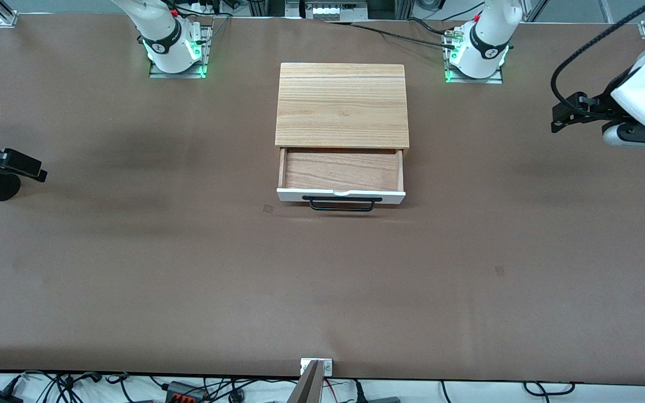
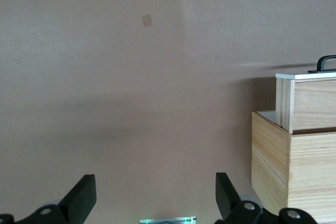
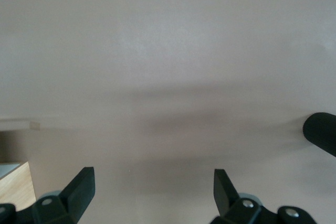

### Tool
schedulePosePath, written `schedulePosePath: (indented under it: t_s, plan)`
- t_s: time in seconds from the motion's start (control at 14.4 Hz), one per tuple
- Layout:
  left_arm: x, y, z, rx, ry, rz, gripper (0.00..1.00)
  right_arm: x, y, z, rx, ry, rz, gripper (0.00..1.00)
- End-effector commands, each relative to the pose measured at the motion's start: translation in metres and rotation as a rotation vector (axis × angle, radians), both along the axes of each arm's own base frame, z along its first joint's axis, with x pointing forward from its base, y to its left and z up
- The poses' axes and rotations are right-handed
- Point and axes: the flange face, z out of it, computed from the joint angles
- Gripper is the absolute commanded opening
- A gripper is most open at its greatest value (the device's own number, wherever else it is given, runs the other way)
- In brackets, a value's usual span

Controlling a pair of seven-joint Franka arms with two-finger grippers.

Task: Pull top drawer with both arms simultaneously

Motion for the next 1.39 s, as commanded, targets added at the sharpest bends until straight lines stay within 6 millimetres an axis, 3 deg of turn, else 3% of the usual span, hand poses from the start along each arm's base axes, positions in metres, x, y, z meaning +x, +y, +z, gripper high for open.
schedulePosePath:
  t_s: [0.0,0.21,0.35,0.56,0.9,1.32]
  plan:
    - [-0.005,0.017,0.002,-0.011,0.029,0.011,1.00,-0.032,0.000,-0.009,-0.008,-0.009,0.025,1.00]
    - [-0.004,0.010,0.003,-0.011,0.028,-0.002,1.00,-0.066,0.000,-0.020,-0.002,-0.008,0.025,1.00]
    - [-0.004,0.007,0.003,-0.007,0.031,-0.006,1.00,-0.072,0.002,-0.022,-0.002,0.006,0.033,1.00]
    - [0.001,0.017,0.001,-0.012,0.029,-0.005,1.00,-0.065,0.005,-0.023,0.005,0.001,0.041,1.00]
    - [0.001,0.007,0.000,-0.010,0.031,-0.020,1.00,-0.062,0.007,-0.017,0.008,-0.022,0.042,1.00]
    - [0.001,0.012,0.000,-0.012,0.031,-0.011,1.00,-0.061,0.000,-0.012,0.008,-0.037,0.030,1.00]
